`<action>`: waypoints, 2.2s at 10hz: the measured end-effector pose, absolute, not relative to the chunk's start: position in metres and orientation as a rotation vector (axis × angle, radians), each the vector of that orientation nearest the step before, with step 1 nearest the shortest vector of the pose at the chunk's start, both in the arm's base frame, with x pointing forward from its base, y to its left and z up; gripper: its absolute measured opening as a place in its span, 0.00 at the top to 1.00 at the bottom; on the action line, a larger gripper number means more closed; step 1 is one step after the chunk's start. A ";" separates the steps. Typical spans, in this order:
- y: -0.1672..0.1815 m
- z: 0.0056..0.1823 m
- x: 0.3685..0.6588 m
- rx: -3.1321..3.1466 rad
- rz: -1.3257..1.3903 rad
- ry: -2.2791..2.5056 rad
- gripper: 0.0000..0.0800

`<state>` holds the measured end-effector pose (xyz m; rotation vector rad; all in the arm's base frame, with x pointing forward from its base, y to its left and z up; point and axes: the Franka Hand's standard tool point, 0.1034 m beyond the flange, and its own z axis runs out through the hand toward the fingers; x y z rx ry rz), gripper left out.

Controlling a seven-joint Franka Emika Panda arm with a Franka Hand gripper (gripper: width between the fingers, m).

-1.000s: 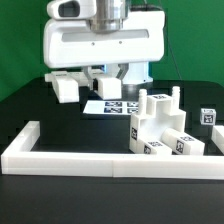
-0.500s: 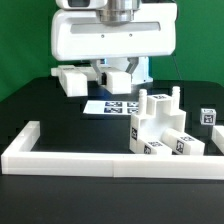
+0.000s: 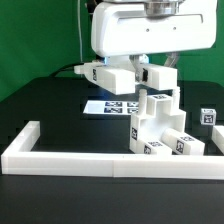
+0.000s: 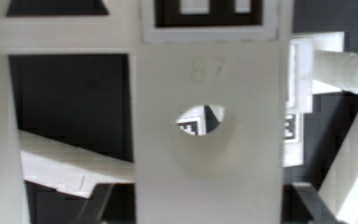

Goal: Assemble chair

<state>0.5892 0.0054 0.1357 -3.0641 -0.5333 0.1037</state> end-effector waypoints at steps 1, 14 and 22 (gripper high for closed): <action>0.005 0.135 0.589 -3.064 0.105 -0.532 0.64; 0.066 0.124 0.567 -3.042 0.141 -0.805 0.64; 0.075 0.122 0.570 -3.071 0.070 -0.730 0.64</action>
Offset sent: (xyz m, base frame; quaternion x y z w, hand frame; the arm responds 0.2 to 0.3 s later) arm -0.0137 0.0167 -0.0058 -0.0296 -0.0046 -0.0948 0.9950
